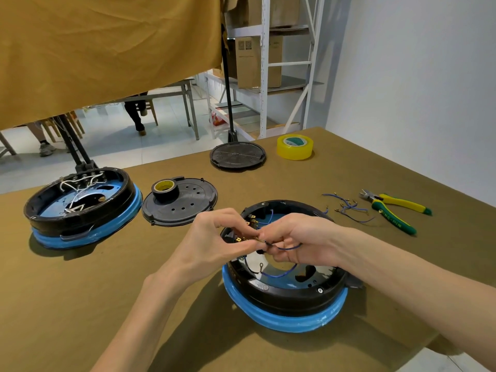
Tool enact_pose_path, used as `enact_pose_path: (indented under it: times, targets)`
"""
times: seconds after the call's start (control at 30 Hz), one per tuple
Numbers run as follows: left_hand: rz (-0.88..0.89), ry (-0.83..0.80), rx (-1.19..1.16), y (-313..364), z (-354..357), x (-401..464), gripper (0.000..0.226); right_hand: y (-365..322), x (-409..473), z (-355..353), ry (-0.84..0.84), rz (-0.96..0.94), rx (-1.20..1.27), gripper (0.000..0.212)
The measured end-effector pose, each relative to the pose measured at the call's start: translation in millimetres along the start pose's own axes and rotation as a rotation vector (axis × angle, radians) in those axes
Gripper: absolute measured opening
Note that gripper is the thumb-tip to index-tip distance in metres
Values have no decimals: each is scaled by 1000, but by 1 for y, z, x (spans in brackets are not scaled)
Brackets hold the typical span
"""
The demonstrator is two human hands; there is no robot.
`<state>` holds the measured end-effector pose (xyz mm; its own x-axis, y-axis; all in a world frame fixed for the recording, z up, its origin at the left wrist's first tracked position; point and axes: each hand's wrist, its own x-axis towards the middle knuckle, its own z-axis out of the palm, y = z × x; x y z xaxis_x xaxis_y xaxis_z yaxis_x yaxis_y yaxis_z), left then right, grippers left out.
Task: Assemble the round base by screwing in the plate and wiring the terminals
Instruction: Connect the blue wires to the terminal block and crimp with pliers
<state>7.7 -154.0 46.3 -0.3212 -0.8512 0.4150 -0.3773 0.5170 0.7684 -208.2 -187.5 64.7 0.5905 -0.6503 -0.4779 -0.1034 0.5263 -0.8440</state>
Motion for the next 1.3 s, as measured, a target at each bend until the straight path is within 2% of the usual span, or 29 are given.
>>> enact_pose_path:
  times: [0.1, 0.2, 0.27, 0.37, 0.7, 0.9, 1.03, 1.3]
  targets:
    - [8, 24, -6, 1, 3, 0, 21, 2, -1, -1, 37, -63, -2, 28]
    - [25, 51, 6, 0, 3, 1, 20, 0, -7, -1, -1, -100, 38, 25]
    - [38, 46, 13, -1, 2, 2, 23, 1, -10, -1, -23, -96, 102, 28]
    - [47, 22, 36, -1, 1, 1, 31, 2, -11, 0, 49, -99, 178, 31]
    - [59, 29, 86, 0, 0, 1, 29, -2, -22, -2, 69, -137, 172, 32]
    - [98, 6, 191, 1, 6, 3, 23, -2, -20, 0, 119, -137, 0, 32]
    - [-3, -4, 127, 0, 9, 2, 18, 0, -18, -1, 122, -117, -126, 30]
    - [-188, -30, -13, 0, 17, 1, 27, 6, -15, 6, 279, -339, -515, 31]
